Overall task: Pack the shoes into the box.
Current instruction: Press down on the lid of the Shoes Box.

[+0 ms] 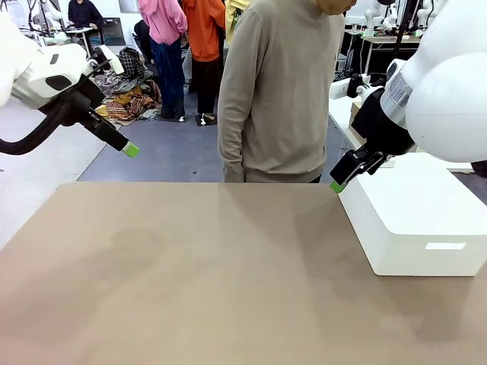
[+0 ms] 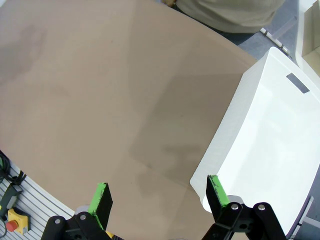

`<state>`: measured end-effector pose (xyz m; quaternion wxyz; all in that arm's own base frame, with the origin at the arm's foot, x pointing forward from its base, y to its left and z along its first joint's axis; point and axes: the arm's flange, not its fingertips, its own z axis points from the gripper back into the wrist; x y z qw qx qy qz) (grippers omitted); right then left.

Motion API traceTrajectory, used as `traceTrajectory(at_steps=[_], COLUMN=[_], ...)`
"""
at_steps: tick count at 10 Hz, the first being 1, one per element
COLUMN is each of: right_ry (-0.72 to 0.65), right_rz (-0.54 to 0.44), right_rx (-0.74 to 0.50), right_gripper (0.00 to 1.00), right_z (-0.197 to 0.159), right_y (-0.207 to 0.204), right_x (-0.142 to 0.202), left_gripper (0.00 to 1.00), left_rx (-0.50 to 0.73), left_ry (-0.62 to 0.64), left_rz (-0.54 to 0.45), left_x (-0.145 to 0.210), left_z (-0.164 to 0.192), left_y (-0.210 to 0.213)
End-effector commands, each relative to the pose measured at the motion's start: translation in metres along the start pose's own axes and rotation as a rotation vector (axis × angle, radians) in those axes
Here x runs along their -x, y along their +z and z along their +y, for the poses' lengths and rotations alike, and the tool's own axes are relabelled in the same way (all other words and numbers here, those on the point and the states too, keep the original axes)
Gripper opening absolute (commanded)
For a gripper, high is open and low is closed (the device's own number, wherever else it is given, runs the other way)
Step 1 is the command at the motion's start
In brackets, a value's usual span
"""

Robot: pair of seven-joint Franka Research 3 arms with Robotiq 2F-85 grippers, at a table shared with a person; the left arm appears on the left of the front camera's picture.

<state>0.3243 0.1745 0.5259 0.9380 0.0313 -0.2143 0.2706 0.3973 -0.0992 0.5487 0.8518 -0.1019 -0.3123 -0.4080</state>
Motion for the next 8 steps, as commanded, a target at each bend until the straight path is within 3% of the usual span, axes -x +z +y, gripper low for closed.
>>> traceTrajectory(at_steps=[1,8], right_ry=[-0.001,-0.001], right_rz=[0.001,0.001], right_rx=[0.004,0.004], right_gripper=[1.0,1.0], right_z=[-0.0008,-0.0008], right_y=[0.0004,0.0004], right_x=[-0.0006,-0.0006], left_gripper=[1.0,1.0], left_rx=[0.0,0.0], left_ry=[0.007,0.007], left_rz=[0.01,0.01], left_x=[0.0003,0.0003], left_z=[0.0004,0.0004], left_y=[0.0019,0.0019])
